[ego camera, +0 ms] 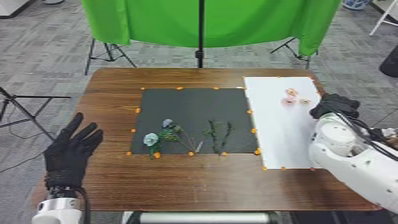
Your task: Arrange flowers
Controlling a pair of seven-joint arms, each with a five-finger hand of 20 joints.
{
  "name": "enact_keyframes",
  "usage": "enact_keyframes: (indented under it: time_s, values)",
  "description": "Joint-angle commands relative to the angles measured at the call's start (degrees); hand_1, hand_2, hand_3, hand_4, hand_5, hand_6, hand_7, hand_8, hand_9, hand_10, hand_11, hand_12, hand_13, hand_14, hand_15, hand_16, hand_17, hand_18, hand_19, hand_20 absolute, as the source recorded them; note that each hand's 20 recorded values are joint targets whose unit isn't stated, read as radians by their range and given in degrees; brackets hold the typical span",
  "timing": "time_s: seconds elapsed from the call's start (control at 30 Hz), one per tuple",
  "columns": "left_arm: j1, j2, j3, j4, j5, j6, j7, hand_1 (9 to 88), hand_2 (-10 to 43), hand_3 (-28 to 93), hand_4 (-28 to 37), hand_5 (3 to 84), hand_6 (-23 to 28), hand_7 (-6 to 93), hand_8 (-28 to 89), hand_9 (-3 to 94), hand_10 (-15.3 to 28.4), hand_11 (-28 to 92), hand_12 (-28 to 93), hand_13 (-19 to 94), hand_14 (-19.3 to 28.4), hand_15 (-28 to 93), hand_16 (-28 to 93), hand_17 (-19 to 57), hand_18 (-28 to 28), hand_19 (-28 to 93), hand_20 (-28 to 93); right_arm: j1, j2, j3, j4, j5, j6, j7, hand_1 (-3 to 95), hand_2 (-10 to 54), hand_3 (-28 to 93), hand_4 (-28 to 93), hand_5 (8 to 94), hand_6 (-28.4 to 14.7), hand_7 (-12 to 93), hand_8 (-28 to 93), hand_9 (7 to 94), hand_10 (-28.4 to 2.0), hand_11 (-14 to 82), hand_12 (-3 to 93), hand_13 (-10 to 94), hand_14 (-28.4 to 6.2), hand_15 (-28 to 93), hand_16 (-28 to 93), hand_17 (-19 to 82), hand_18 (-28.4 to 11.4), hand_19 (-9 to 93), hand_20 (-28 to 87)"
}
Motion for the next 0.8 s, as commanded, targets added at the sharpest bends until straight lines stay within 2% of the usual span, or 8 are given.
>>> enact_keyframes:
  time_s: [0.03,0.1,0.17,0.3,0.53,0.7,0.8]
  values:
    - [0.6,-0.31,0.15,0.17,-0.29,0.35,-0.33,18.6,7.4,80,-28.3,34.0,6.7,7.6,-8,31.6,19.3,23,11,20,27.1,54,-10,-8.1,28.4,57,3,1.7,-1.5,-1.0,1.9,1.9,-4.8,-0.8,41.2,-9.5,79,-28,61.2,2.9,18,-14,66.2,-13.1,27.9,15.4,58,-10.7,74,15,21,-23.6,82,51]
    - [0.5,-0.32,0.16,0.20,-0.34,0.33,-0.49,18.6,7.4,80,-28.3,34.0,6.7,7.6,-8,31.6,19.3,23,11,20,27.1,54,-10,-8.1,28.4,57,3,1.5,-1.5,-1.9,2.2,0.4,-3.7,-0.8,44.7,-9.5,77,-28,65.8,3.1,19,-12,70.8,-11.0,25.9,18.2,61,-9.2,72,17,22,-23.1,83,51]
    - [0.7,-0.43,0.11,0.10,-0.24,0.39,-0.58,18.6,7.4,80,-28.3,34.0,6.7,7.6,-8,31.6,19.3,23,11,20,27.2,54,-10,-8.1,28.4,57,3,0.8,-1.3,-2.2,2.1,-0.6,-2.1,-1.2,52.5,-9.5,68,-28,73.2,2.6,22,-4,80.2,-8.1,14.9,29.1,64,-6.1,69,25,24,-22.0,84,49]
    - [0.8,-0.77,-0.19,-0.01,0.05,0.22,-1.17,18.5,7.5,80,-28.3,34.0,6.7,7.7,-8,31.6,19.3,23,11,20,27.2,54,-10,-8.1,28.4,57,3,-3.2,-0.8,1.0,0.5,-3.8,3.6,-1.2,60.4,-9.5,65,-28,83.2,2.7,24,1,90.8,-4.3,12.7,36.5,72,-2.2,65,30,30,-20.2,86,47]
    - [1.2,-1.08,-1.08,-0.29,0.48,0.16,-2.14,18.6,7.5,80,-28.3,34.0,6.8,7.6,-8,31.6,19.4,23,11,20,27.2,54,-10,-8.1,28.4,57,3,-9.9,0.3,7.7,-9.1,-10.1,13.2,-2.0,61.6,-9.5,67,-28,86.0,1.6,22,2,93.0,-4.4,12.6,37.0,75,-1.9,64,32,32,-21.1,87,47]
    - [1.3,-1.14,-1.35,-0.44,0.71,-0.01,-2.66,18.6,7.5,80,-28.3,34.0,6.8,7.6,-8,31.6,19.3,23,11,20,27.2,54,-10,-8.1,28.4,57,3,-9.2,-2.2,6.0,-16.9,-13.1,15.2,-7.4,61.0,-9.5,68,-28,86.6,1.3,22,3,93.4,-4.4,12.5,37.3,76,-2.0,64,33,32,-21.3,87,47]
    - [1.2,-0.92,-1.22,-0.33,0.47,-0.04,-2.07,18.6,7.5,80,-28.3,34.0,6.8,7.6,-8,31.6,19.4,23,11,20,27.1,54,-10,-8.1,28.4,57,3,-4.8,-5.7,1.0,-19.3,-12.3,15.1,-11.9,60.4,-9.5,70,-28,86.8,1.2,21,3,93.4,-4.5,12.4,37.4,76,-2.1,64,33,33,-21.3,87,47]
